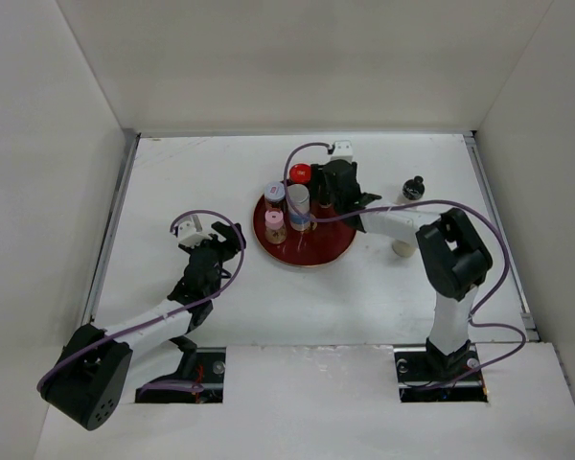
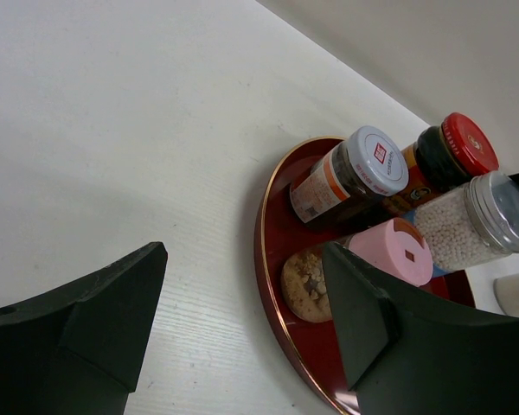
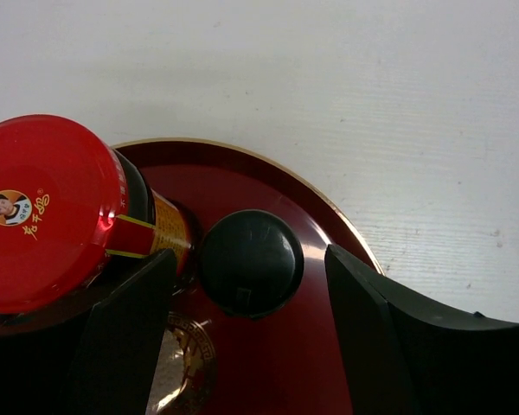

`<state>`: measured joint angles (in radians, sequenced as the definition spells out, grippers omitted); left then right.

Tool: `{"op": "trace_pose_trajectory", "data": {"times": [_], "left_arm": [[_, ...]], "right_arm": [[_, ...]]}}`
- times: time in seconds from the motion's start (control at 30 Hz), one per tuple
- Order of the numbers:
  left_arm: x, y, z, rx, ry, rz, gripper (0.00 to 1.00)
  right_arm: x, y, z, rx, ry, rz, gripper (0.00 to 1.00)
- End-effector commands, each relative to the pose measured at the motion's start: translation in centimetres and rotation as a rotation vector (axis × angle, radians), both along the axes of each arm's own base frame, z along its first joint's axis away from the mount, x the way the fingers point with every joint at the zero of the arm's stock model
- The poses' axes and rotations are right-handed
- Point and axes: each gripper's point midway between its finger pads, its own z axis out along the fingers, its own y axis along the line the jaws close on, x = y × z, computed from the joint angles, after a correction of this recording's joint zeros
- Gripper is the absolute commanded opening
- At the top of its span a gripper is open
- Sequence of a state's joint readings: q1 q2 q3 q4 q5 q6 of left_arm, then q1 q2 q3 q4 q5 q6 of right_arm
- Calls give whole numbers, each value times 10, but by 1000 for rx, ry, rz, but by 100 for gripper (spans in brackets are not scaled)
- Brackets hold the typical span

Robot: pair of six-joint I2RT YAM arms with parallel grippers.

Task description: Organize the condiment bottles

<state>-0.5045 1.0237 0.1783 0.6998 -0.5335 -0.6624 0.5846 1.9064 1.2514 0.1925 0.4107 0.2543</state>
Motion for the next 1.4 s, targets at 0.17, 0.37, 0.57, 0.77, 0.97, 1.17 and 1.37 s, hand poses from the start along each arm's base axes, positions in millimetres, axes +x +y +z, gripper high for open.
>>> {"op": "trace_pose_trajectory", "data": {"times": [0.17, 0.37, 0.57, 0.77, 0.97, 1.17, 1.37], "left_arm": [[3, -5, 18, -41, -59, -12, 71], [2, -6, 17, -40, -56, -17, 71], [2, -6, 18, -44, -60, -17, 71], [1, -7, 17, -44, -57, -19, 72], [2, -2, 19, -46, -63, -3, 72], [3, -8, 16, -44, -54, -21, 72], [2, -10, 17, -45, -56, -25, 72]], "right_arm": [[-9, -2, 74, 84, -119, -10, 81], [-19, -31, 76, 77, -127, -85, 79], [-45, -66, 95, 111, -172, -173, 25], [-104, -147, 101, 51, -228, -411, 65], [-149, -222, 72, -107, -187, -644, 100], [-155, -231, 38, -94, -85, -636, 100], [-143, -231, 21, -15, -43, -632, 100]]}}
